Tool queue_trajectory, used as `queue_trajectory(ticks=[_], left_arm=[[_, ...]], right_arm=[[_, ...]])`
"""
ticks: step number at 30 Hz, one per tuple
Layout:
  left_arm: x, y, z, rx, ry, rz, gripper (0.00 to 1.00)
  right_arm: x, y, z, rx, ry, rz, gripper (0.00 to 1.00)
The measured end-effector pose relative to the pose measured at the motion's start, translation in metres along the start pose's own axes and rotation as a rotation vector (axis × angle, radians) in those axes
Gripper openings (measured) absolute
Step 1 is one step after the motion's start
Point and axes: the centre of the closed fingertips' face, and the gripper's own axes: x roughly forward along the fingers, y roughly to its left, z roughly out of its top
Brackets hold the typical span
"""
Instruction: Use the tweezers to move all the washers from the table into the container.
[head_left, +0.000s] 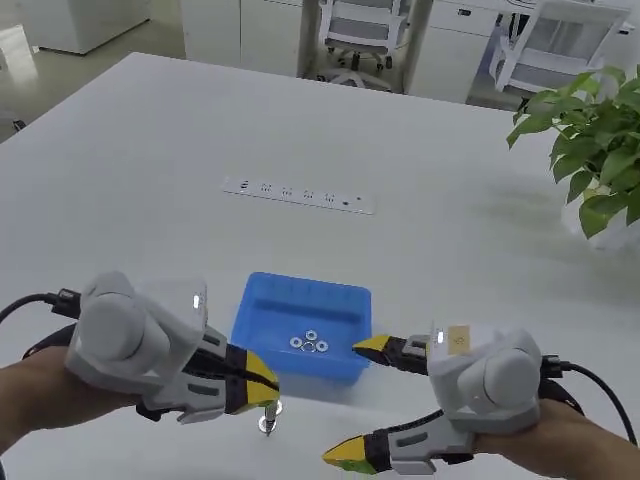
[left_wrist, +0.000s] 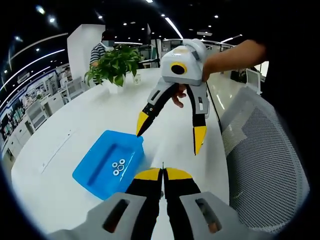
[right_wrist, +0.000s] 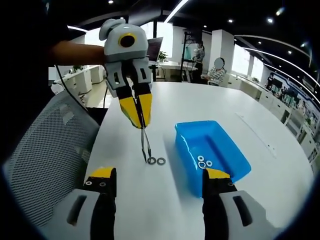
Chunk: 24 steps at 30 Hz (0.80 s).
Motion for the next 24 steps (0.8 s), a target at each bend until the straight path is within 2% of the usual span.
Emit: queue_trajectory(ticks=[11,24], left_arm=[[-0.001,-0.001,-0.001,0.012,0.005,-0.014,0.05],[-0.001,-0.001,-0.001,0.006,0.006,-0.027,0.05]], right_arm=[[0.017,0.010,0.003,-0.065,0.014,0.078,0.51],[0.040,0.018,0.001,-0.134,0.046,0.160,0.36]])
